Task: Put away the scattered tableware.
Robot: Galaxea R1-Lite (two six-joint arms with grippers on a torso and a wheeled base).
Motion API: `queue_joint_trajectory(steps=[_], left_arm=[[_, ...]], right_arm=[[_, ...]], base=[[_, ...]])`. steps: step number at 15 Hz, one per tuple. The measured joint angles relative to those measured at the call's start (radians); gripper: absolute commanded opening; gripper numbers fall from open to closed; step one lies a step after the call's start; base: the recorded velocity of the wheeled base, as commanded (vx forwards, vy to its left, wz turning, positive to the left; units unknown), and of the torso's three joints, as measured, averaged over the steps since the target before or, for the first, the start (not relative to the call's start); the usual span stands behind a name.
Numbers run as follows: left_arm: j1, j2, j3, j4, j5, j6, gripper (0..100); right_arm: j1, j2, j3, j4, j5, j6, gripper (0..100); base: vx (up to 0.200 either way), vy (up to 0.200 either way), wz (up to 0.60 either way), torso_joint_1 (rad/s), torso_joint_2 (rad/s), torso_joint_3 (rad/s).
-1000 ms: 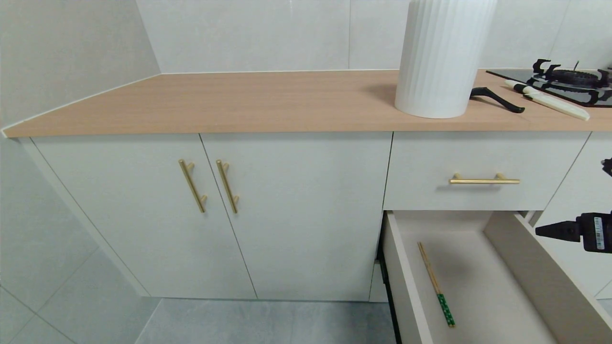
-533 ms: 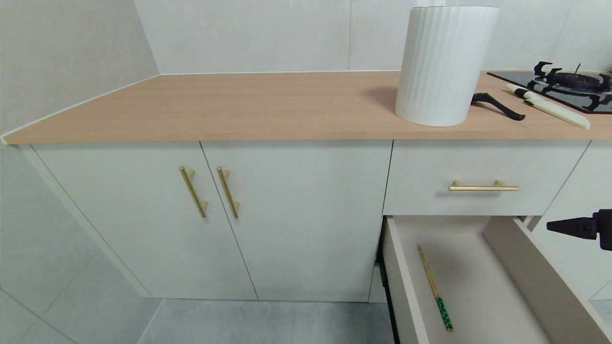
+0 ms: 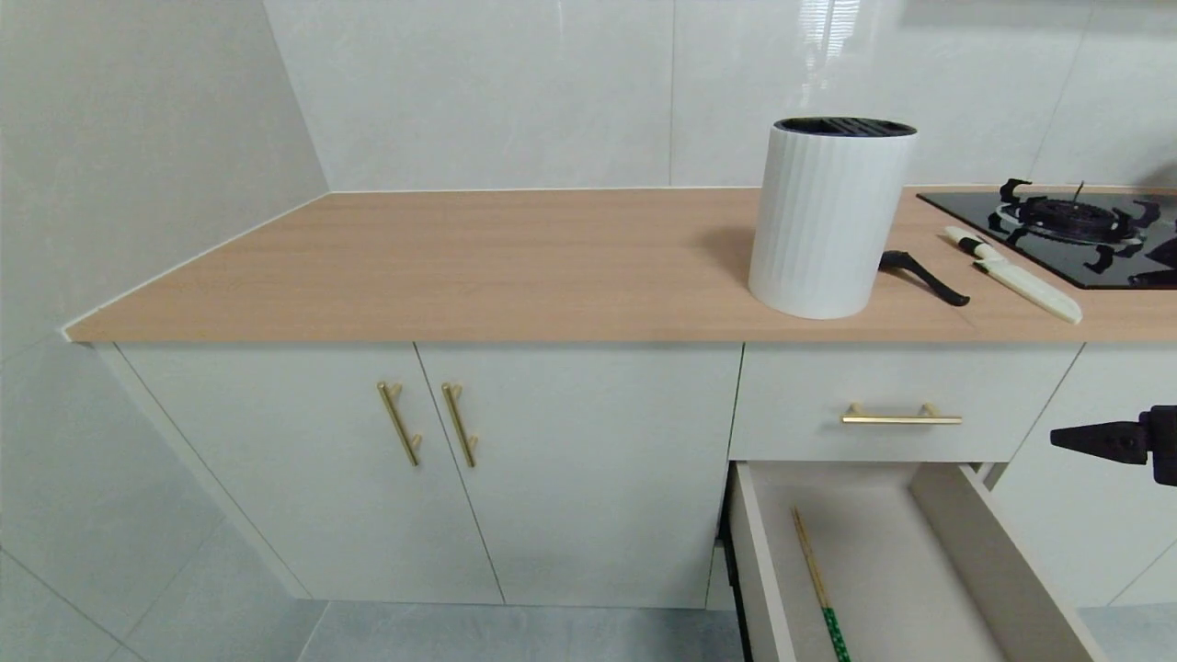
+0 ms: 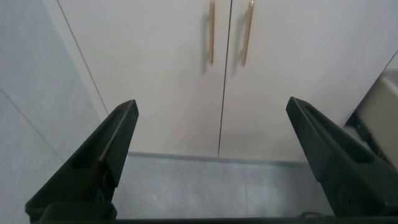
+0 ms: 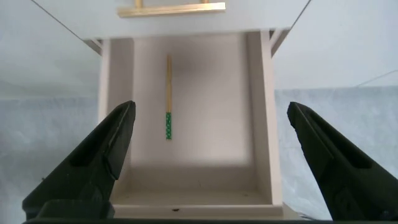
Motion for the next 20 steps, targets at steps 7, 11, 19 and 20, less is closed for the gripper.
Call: queue_joint_trajectory(steps=[7,11,19,20], left_arm=[[0.000,0.000,0.000,0.000,0.000,0.000,100],[0.000,0.000,0.000,0.001,0.000,0.000,100],[0.000,0.000,0.000,0.000,0.000,0.000,100],[0.000,0.000,0.000,0.000,0.000,0.000,100]], right_arm=[[0.003,-0.004,0.012,-0.001,0.001,-0.045,100],[0.002,0.041,-0.009,-0.078,0.018,-0.058,100],[-0.008,0.394,-0.337,-0.159,0.152,-0.149,100],[-0.011,0.449,-0.380,-0.190,0.160,-0.163,100]], base=[[0.000,0.000,0.00,0.211,-0.47,-0.263],[0.000,0.000,0.00,0.044,-0.10,-0.051],[0.000,0.000,0.00,0.000,0.00,0.000],[0.000,0.000,0.00,0.000,0.00,0.000]])
